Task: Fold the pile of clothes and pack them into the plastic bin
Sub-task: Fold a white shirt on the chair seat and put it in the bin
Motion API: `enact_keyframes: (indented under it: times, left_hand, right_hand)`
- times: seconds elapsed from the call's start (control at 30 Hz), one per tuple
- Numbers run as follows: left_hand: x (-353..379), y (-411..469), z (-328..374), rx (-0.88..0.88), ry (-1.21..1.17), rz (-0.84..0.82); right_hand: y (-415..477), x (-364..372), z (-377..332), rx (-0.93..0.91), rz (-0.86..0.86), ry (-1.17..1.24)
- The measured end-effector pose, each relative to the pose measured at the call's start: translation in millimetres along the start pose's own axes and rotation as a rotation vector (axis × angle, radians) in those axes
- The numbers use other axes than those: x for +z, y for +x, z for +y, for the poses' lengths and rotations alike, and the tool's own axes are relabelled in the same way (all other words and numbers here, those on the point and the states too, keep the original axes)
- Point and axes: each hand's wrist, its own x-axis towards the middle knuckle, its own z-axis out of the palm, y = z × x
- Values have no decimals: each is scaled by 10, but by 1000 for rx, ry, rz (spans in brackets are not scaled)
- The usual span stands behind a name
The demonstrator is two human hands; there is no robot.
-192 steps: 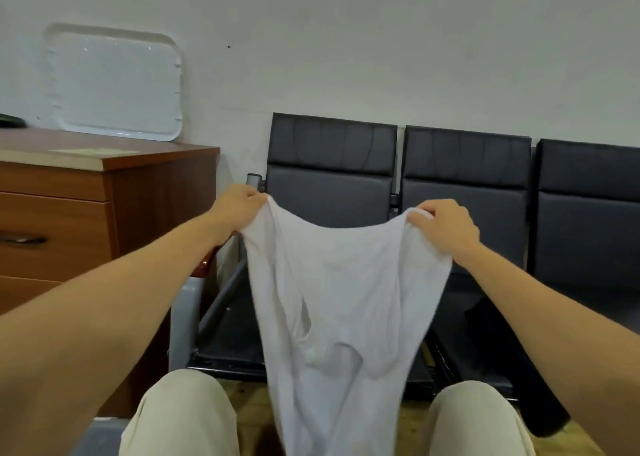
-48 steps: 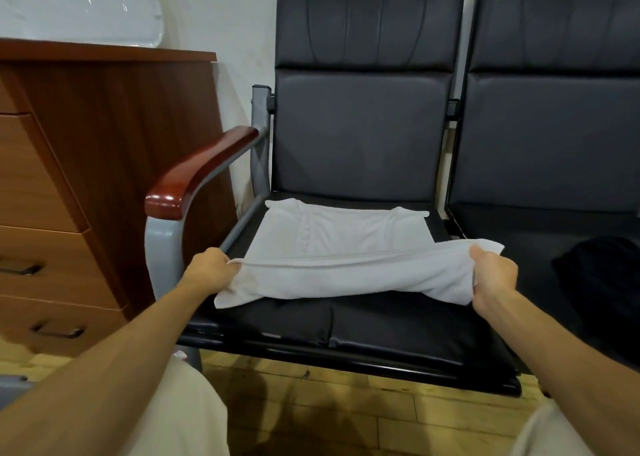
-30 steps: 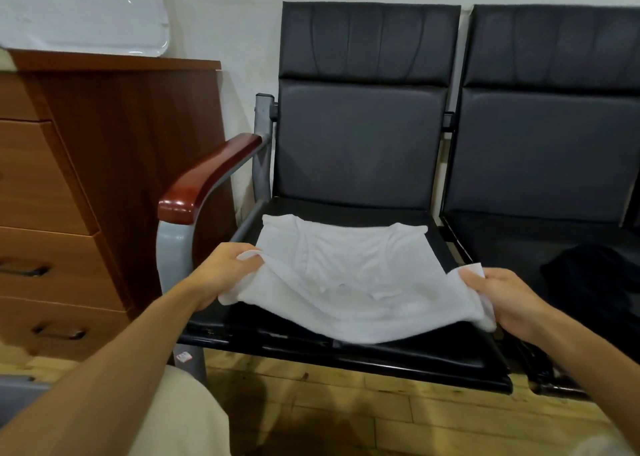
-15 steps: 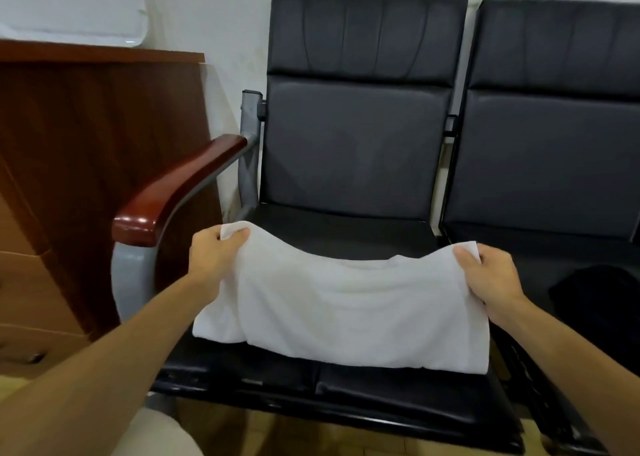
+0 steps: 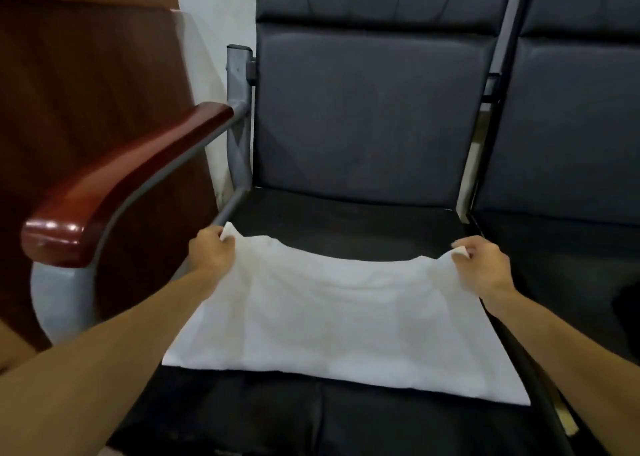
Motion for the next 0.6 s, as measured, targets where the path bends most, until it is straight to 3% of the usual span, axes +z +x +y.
enact_keyframes:
  times: [0.13, 0.27, 0.37, 0.43, 0.5, 0.6]
  left_hand:
    - [-3, -63, 44, 82, 74, -21]
    - [-79, -394, -4, 344, 443, -35]
    - [-103, -724, -124, 567, 609, -312]
    - [-109, -938, -200, 578, 669, -560]
    - [-117, -1086, -239, 531, 722, -734]
    - [-166, -1198, -277, 529, 786, -819]
  right_hand:
    - [-121, 37, 45, -176, 41, -139]
    - [-457, 102, -1, -539, -80, -420]
    - [-696, 160, 53, -586, -460, -517]
    - [-827, 156, 115, -524, -662, -604]
    - [-935, 123, 177, -488, -740, -649]
    - [-1114, 25, 193, -451, -765, -636]
